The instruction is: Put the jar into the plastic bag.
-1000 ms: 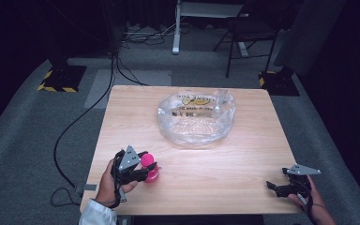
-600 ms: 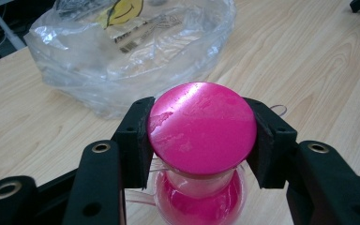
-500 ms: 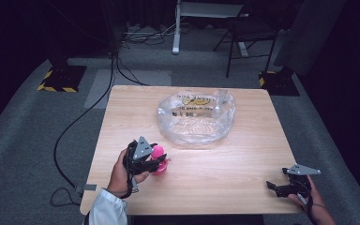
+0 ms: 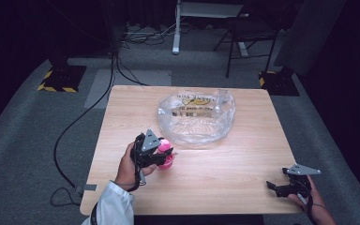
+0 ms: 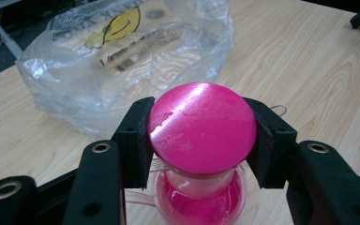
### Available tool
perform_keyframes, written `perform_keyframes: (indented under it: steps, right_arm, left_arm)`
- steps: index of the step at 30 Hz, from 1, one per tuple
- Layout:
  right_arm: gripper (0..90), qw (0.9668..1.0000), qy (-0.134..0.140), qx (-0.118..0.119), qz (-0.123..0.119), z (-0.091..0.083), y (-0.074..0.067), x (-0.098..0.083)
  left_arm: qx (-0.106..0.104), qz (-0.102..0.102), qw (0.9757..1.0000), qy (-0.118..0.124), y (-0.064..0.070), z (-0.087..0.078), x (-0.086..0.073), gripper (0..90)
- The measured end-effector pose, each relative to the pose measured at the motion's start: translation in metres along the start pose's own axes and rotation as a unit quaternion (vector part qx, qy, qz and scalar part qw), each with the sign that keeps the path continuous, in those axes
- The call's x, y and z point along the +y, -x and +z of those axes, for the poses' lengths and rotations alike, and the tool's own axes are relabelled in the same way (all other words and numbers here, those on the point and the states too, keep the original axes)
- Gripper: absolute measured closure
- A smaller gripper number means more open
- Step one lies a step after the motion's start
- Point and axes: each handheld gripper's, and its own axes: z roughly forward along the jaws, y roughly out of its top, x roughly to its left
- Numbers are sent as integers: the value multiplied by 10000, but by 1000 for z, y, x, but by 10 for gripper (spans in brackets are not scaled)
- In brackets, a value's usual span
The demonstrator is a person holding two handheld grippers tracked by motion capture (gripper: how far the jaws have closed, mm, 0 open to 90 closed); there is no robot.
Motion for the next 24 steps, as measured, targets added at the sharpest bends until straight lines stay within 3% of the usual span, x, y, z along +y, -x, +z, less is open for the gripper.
perform_keyframes:
  steps: [24]
  right_arm:
    - [0,10000,2,0,-3,0,0,0]
  left_arm:
    - [-12,154,9999,32,5,33,51,481]
